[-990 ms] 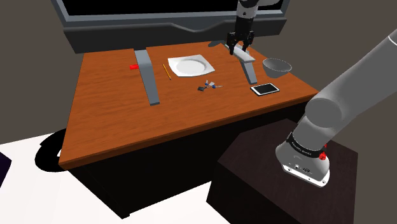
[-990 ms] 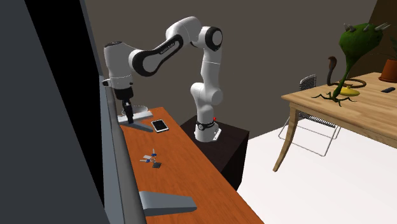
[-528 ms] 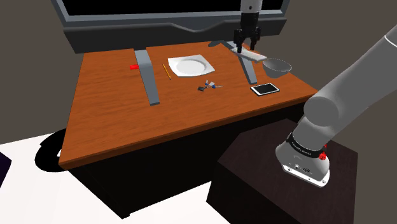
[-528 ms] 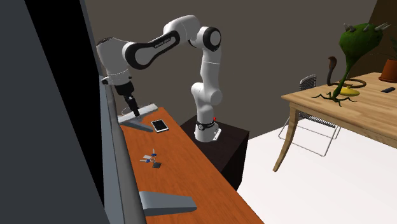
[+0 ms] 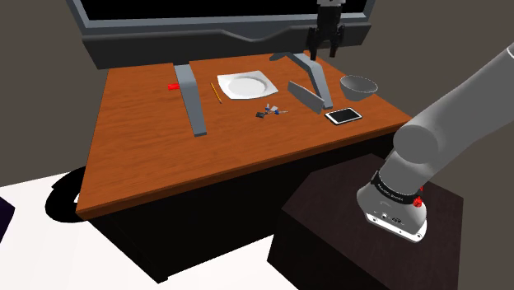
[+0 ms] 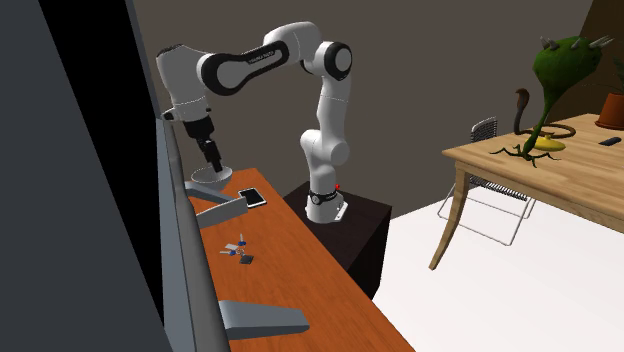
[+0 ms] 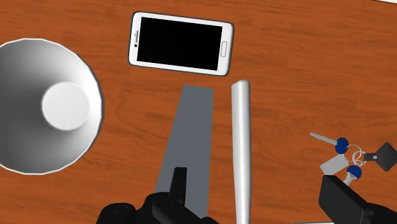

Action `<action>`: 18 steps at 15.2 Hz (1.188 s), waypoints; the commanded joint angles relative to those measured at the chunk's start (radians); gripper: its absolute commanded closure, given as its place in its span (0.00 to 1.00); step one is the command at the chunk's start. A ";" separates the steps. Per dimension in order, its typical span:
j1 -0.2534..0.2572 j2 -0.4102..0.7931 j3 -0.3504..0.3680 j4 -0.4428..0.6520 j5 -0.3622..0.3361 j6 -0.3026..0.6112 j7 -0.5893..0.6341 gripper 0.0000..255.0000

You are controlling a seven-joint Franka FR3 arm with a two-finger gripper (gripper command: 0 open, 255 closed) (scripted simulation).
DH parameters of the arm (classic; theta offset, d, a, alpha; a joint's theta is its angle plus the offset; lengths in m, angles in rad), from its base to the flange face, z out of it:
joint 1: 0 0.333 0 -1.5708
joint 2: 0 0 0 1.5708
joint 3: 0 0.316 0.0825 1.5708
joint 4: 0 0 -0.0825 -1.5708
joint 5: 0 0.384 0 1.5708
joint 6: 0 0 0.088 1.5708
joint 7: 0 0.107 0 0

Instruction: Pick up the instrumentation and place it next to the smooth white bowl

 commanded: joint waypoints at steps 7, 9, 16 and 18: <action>0.000 -0.008 -0.001 -0.082 0.000 0.074 -0.002 0.00; 0.000 -0.008 -0.001 -0.082 0.000 0.074 -0.002 0.00; 0.000 -0.008 -0.001 -0.082 0.000 0.074 -0.002 1.00; 0.000 -0.008 -0.001 -0.082 0.000 0.074 -0.002 1.00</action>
